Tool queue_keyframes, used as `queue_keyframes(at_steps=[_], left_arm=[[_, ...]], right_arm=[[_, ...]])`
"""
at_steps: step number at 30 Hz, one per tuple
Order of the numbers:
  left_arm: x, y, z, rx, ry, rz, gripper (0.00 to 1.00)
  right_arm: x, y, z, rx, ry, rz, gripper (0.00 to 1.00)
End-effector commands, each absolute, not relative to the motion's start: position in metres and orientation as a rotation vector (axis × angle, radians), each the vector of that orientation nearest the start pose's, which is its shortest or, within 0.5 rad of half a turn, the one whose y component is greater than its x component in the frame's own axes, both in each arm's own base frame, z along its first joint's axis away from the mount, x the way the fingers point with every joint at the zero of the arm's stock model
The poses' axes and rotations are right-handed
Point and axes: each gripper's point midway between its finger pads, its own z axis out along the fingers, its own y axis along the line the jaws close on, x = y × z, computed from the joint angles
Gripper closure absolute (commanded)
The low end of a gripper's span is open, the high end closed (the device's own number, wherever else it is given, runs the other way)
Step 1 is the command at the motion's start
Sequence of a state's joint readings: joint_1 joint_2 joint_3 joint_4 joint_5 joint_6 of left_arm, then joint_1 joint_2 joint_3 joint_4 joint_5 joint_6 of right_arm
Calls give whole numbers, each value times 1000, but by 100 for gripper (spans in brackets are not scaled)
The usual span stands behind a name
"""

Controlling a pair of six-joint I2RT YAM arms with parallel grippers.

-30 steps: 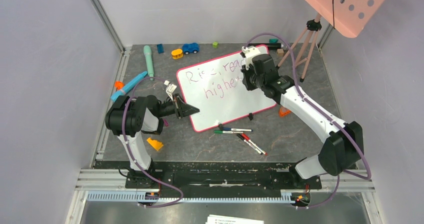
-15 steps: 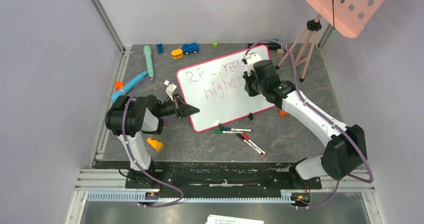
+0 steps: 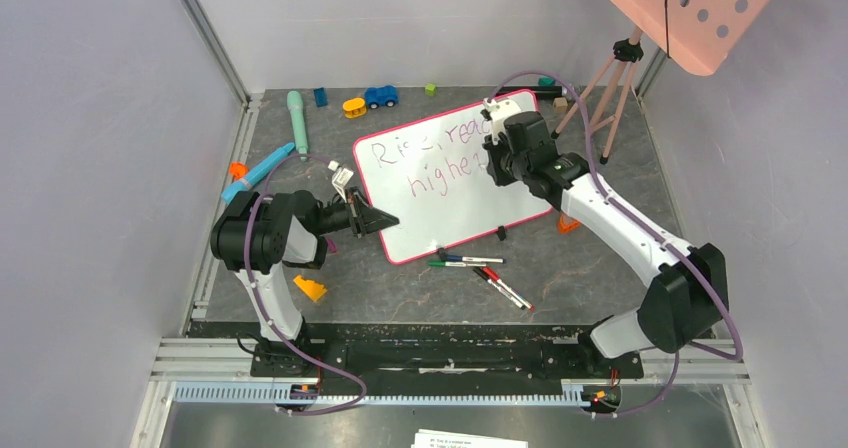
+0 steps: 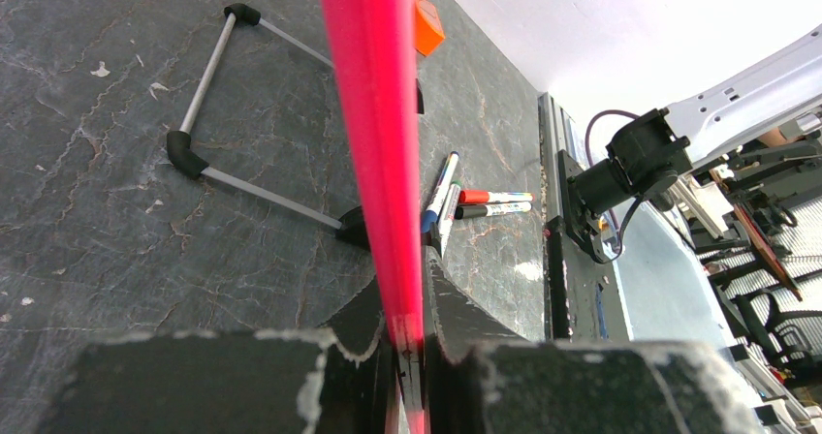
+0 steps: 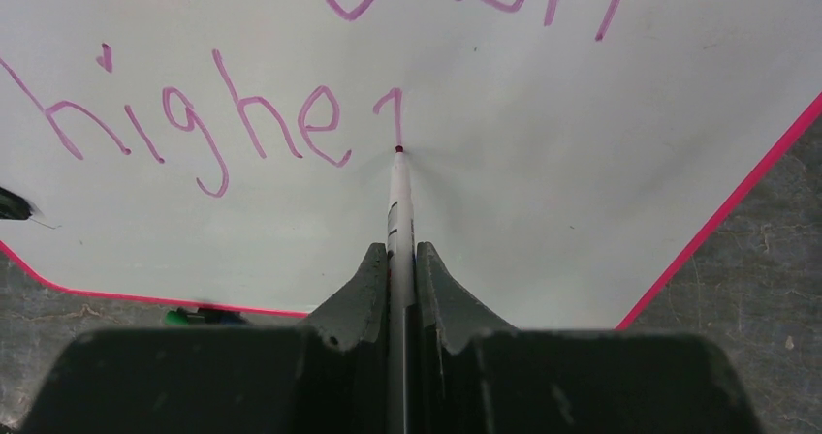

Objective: Write a sentence on the whiteboard

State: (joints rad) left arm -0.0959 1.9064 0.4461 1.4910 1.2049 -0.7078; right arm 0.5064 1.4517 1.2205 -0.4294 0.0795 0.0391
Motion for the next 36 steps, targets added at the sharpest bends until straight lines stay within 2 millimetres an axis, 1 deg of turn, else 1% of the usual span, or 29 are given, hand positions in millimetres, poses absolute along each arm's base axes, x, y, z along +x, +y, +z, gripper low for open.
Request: queue_keyframes(at_steps=[1, 8, 13, 19, 29, 36], left_arm=[[275, -207, 101, 768, 1570, -1454, 93], [275, -207, 101, 768, 1570, -1454, 93], [276, -207, 101, 766, 1572, -1455, 93], [275, -207, 101, 769, 1569, -1453, 93], [275, -207, 101, 768, 1571, -1455, 93], [275, -207, 101, 768, 1571, -1456, 93]], right_arm=[[389, 194, 217, -456, 2105, 205, 100], [395, 195, 223, -454, 2091, 204, 100], [395, 196, 222, -456, 2093, 205, 100], [396, 192, 223, -444, 2094, 190, 100], [402, 185, 230, -414, 2083, 167, 100], [401, 182, 233, -411, 2081, 161, 100]])
